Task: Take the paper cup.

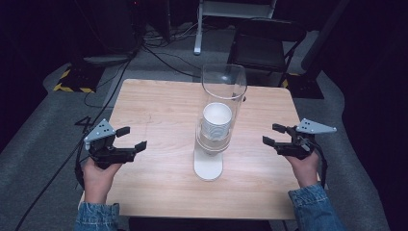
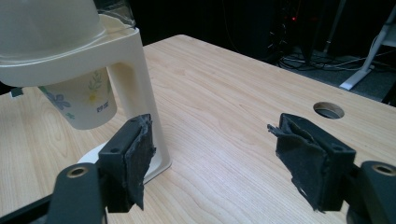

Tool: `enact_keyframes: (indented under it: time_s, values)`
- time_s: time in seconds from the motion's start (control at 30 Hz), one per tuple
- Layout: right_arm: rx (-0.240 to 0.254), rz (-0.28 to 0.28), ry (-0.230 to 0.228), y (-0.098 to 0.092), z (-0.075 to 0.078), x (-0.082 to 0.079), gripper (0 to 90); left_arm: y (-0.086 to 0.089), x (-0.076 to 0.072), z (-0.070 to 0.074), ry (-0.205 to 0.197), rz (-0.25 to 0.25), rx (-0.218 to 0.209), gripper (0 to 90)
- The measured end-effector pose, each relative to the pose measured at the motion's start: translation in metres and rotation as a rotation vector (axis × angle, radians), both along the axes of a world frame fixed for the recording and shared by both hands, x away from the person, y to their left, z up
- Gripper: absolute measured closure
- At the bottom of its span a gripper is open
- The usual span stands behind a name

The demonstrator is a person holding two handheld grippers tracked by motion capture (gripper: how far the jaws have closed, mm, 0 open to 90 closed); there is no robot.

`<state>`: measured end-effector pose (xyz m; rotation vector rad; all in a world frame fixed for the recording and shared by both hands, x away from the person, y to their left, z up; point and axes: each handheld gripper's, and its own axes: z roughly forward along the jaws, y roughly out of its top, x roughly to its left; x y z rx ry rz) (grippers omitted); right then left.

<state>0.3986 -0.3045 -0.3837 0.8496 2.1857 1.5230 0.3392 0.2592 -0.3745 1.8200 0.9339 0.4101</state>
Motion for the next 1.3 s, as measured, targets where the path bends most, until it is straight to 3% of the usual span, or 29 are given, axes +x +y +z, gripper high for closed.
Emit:
enact_keyframes:
  time_s: [0.2,0.4,0.5,0.67,1.0,1.3]
  values:
    - [0.002,0.021,0.002,0.005,0.001,-0.002,26.5,0.001,0.002,0.0,0.006,0.002,-0.015,15.7]
    - [0.035,0.064,0.018,0.016,0.001,-0.005,23.7,0.0,0.004,0.0,0.02,-0.002,-0.025,15.7]
    - [0.023,0.076,0.012,0.021,0.002,-0.007,23.2,0.0,0.005,0.0,0.018,-0.002,-0.031,15.7]
    - [0.025,0.132,0.007,0.044,-0.002,-0.011,15.6,-0.002,0.005,0.0,0.023,-0.006,-0.026,15.6]
    - [-0.056,0.219,0.011,0.088,-0.018,-0.014,14.6,-0.004,0.005,-0.001,0.027,-0.011,-0.031,15.6]
    - [-0.044,0.283,0.029,0.122,-0.031,-0.008,14.8,-0.007,0.006,-0.003,0.036,-0.019,-0.031,15.5]
